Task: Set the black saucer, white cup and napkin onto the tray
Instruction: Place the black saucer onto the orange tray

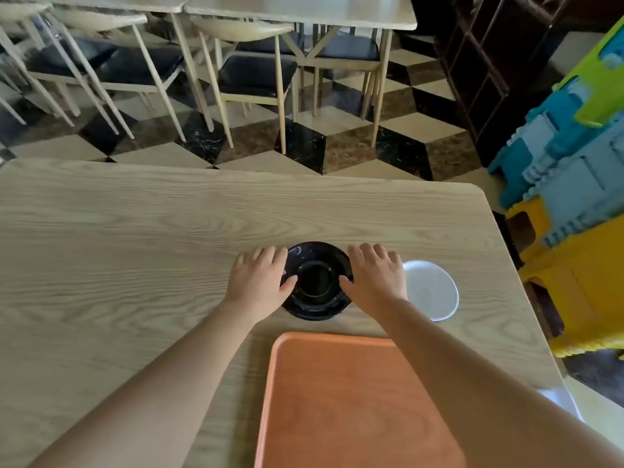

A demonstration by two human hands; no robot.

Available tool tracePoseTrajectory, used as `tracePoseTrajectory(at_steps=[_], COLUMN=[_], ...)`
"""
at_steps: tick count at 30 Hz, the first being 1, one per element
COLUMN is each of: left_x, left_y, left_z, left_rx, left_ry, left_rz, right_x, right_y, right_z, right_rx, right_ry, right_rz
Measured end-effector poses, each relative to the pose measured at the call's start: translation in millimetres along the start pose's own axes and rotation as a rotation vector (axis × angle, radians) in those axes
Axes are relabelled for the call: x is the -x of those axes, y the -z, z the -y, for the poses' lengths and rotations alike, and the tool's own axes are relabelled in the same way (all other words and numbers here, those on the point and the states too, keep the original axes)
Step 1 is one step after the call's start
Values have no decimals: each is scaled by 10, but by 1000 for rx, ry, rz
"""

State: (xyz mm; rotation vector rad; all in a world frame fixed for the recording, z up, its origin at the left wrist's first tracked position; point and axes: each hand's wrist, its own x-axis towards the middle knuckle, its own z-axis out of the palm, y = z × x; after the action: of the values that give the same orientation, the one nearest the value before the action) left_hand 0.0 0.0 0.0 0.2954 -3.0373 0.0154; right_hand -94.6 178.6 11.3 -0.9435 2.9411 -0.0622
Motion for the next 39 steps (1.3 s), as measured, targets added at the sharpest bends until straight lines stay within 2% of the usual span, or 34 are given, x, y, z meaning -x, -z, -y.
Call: tracePoseTrajectory(at_steps=[6,13,17,23,26,28,32,39], left_x=[11,83,113,296,439,543,812,1175], left_y=[-207,-253,-247,-80,71,126,277,315], left_z=[34,10,-40,-64,-65,-56,-125,-277], left_rx=[59,154,425,730,873,1062,1339,1387], left_ry=[53,64,235,341,472,568,641,618], left_rz=[94,102,146,24,-12,-1,38,184], right_x=[-135,-187,-174,-96,103,297,720,1266], right_y=[-175,-170,-128,-1,130,198,215,-83], right_z=[23,30,50,94,90,75,23,-14], right_rx=[83,44,-136,-420,-557,-624,-762,-967], right_ry=[14,40,-16,-113,-156,-182,-275,-457], right_rz=[117,188,207,117,59,35,27,127])
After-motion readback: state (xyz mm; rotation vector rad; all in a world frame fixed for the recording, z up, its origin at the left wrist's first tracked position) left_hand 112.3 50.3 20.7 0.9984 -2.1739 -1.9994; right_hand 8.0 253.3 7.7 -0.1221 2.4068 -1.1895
